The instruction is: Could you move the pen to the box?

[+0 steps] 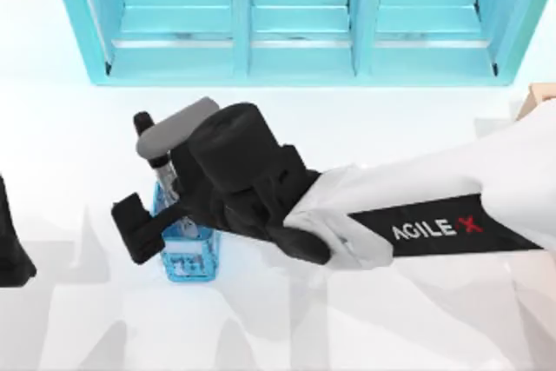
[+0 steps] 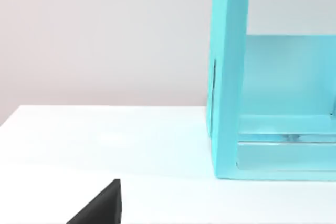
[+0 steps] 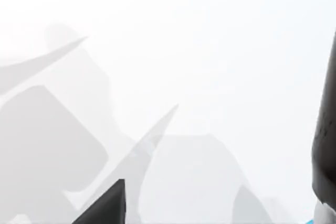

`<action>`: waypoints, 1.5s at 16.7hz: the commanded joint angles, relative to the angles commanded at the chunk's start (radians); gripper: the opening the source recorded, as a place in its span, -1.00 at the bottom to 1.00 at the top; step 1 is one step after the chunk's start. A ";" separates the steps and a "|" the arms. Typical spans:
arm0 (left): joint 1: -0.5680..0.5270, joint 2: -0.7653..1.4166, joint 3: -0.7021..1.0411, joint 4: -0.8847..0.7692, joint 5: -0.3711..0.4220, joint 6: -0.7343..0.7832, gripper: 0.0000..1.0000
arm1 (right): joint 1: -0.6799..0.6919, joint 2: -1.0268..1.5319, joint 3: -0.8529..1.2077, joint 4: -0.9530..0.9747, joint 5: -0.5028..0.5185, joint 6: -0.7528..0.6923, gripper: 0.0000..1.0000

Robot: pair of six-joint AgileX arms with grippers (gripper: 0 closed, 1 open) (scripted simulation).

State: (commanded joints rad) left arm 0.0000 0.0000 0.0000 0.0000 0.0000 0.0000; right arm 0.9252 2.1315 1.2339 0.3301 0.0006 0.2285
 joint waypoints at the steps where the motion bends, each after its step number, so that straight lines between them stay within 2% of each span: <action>1: 0.000 0.000 0.000 0.000 0.000 0.000 1.00 | 0.000 0.000 0.000 0.000 0.000 0.000 -0.81; 2: 0.000 0.000 0.000 0.000 0.000 0.000 1.00 | 0.000 0.000 0.000 0.000 0.000 0.000 -0.96; 3: 0.000 0.000 0.000 0.000 0.000 0.000 1.00 | 0.000 0.000 0.000 0.000 0.000 0.000 -1.00; 13: 0.000 0.000 0.000 0.000 0.000 0.000 1.00 | -0.006 -0.019 -0.002 -0.015 -0.012 -0.001 -1.00; 25: 0.000 0.000 0.000 0.000 0.000 0.000 1.00 | -0.264 -0.599 -0.126 -0.476 -0.238 -0.144 -1.00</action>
State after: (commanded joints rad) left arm 0.0000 0.0000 0.0000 0.0000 0.0000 0.0000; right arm 0.6610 1.5325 1.1077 -0.1456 -0.2369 0.0846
